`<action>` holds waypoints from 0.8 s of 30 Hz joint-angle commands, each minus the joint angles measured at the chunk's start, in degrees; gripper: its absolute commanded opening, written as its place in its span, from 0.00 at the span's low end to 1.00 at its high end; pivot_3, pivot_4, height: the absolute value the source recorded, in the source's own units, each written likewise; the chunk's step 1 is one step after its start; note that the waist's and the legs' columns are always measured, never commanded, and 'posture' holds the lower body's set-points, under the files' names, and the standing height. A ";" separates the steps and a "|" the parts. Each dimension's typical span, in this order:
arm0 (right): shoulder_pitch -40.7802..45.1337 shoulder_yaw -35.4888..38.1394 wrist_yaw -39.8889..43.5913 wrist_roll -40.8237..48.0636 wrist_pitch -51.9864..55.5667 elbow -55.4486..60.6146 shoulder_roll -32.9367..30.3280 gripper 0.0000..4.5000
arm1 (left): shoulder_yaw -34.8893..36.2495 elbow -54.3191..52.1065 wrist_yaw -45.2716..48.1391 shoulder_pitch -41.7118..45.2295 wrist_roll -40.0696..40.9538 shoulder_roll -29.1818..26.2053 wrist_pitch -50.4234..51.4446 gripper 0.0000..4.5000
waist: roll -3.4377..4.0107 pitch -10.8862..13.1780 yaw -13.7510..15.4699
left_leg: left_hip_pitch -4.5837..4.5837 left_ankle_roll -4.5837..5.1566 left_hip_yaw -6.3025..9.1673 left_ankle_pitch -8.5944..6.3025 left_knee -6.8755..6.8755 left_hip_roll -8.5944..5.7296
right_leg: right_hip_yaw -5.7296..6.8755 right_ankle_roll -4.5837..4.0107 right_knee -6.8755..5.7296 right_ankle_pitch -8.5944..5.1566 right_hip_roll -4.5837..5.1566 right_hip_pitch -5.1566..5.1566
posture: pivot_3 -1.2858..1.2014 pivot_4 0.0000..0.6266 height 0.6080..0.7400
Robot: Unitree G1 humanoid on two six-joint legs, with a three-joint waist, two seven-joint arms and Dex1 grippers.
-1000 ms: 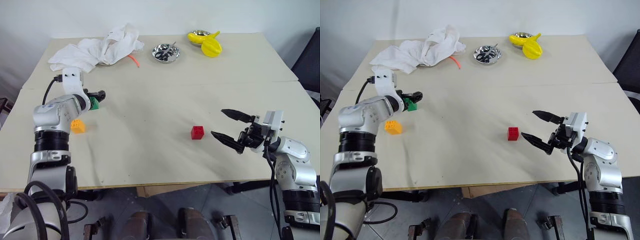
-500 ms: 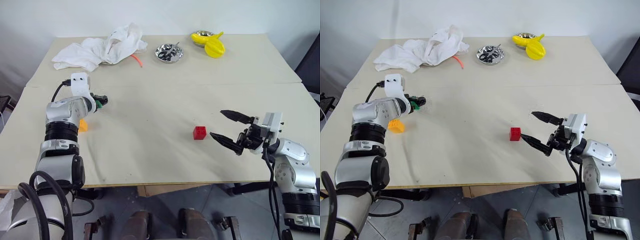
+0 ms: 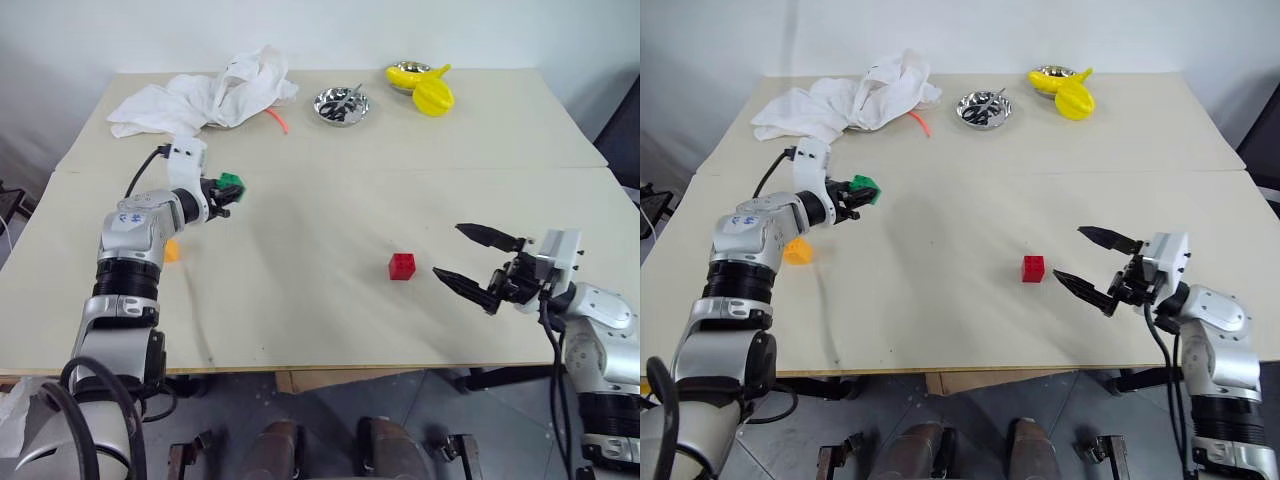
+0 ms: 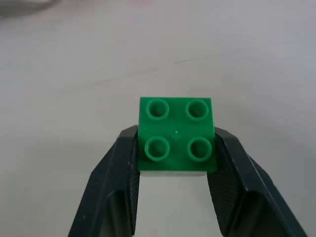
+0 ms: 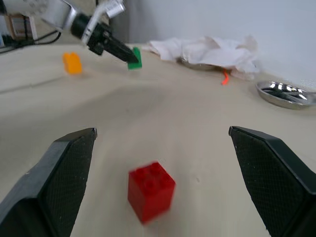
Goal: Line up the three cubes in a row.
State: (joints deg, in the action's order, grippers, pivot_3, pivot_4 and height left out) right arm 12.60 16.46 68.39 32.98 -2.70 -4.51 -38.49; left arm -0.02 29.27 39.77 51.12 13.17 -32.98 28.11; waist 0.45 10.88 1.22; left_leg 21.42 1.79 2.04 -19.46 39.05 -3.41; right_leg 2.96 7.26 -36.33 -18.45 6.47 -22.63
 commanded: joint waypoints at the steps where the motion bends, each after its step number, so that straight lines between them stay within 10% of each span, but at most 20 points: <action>1: -2.65 5.09 3.00 1.77 0.53 1.68 -4.97 1.00 | -6.06 -11.65 20.05 -3.73 1.41 -3.94 -9.66 0.33 | 0.00 0.00 -0.02 | 0.00 0.00 0.01 0.00 0.00 0.04 | 0.00 0.00 0.00 0.00 -0.01 0.01 | 0.52 0.24 1.00; 6: -6.32 7.73 6.33 2.95 3.18 1.85 -9.78 1.00 | -12.72 -16.18 31.48 -6.07 -0.33 -4.10 -14.64 0.33 | 0.01 0.00 0.12 | 0.00 0.02 0.01 0.01 0.10 0.10 | -0.08 0.00 0.38 0.00 0.00 0.17 | 0.52 0.24 1.00; 24: -18.53 12.67 2.42 5.02 8.70 12.53 -8.95 1.00 | -20.58 7.78 27.78 6.39 -13.89 13.74 -23.80 0.33 | -0.05 0.03 0.35 | 0.09 0.15 -0.02 0.08 0.11 0.03 | 0.04 0.11 0.27 0.06 -0.04 0.17 | 0.52 0.24 1.00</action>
State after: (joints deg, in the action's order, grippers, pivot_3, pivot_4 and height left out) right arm -5.53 27.16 71.33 36.57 5.65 5.85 -47.62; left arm -20.66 37.01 66.97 56.04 -0.20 -19.51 4.96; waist 0.40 10.91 1.57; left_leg 21.52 1.94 2.02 -19.37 39.15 -3.39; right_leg 2.99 7.38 -36.06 -18.39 6.44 -22.46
